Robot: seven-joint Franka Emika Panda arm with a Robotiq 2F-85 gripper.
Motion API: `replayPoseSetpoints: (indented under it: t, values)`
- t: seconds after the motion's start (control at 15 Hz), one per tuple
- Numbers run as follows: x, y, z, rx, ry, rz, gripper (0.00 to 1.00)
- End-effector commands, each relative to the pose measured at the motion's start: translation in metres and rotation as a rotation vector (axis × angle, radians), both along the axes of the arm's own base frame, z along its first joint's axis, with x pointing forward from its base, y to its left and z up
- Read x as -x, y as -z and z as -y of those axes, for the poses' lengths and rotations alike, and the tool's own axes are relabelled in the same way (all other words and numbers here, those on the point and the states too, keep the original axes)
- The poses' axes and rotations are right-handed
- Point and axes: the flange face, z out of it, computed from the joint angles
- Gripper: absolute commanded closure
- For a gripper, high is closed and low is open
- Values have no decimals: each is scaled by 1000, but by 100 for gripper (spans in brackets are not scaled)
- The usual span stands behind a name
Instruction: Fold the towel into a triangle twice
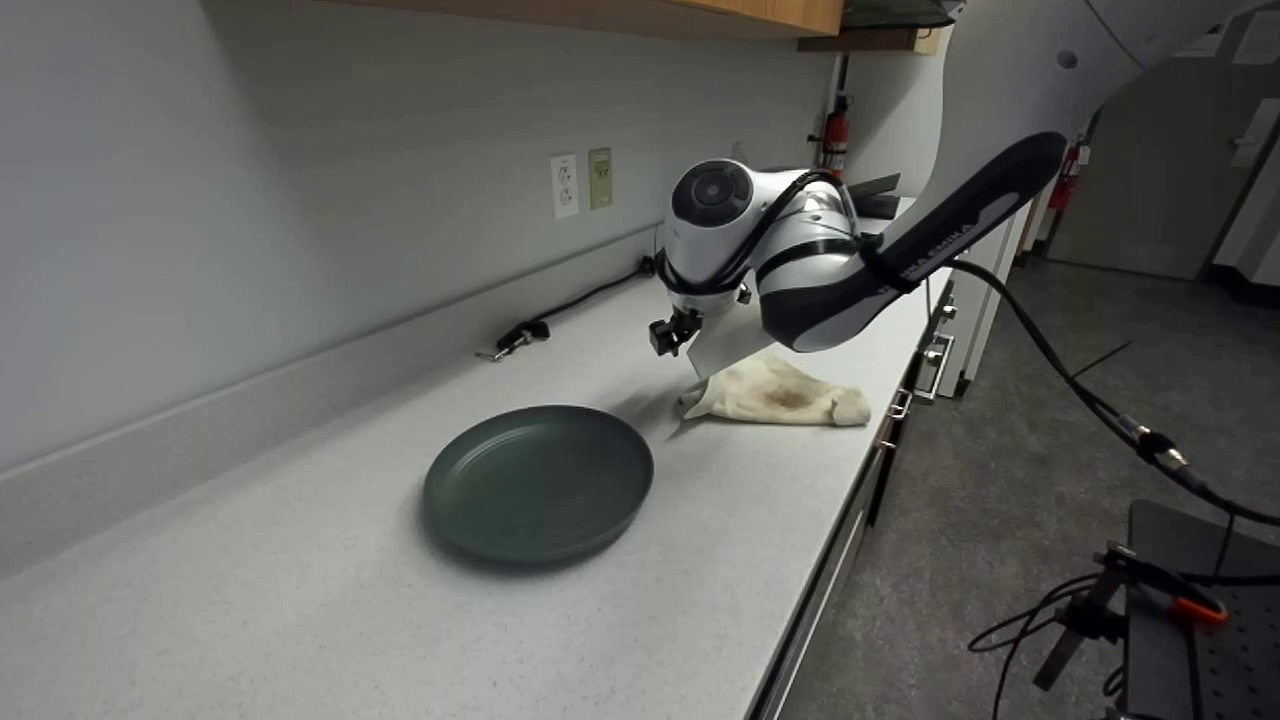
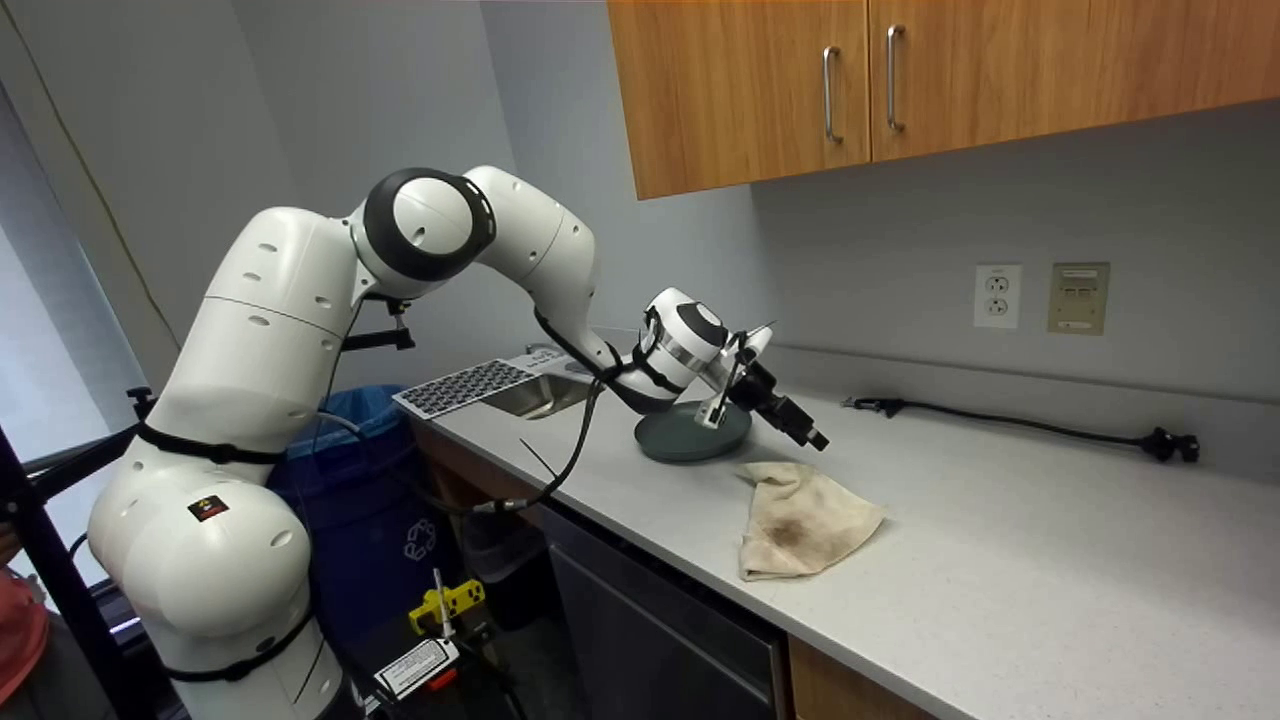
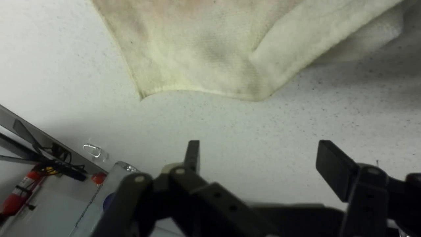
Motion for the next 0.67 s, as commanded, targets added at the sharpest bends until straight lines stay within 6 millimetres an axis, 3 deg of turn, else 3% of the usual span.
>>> replayPoseSetpoints:
  t: [0.0, 0.47, 0.6]
  values:
    - [9, -12, -9, 1, -78, -17, 0]
    - [26, -12, -24, -70, -135, -171, 0]
    - [49, -13, -25, -68, -131, -210, 0]
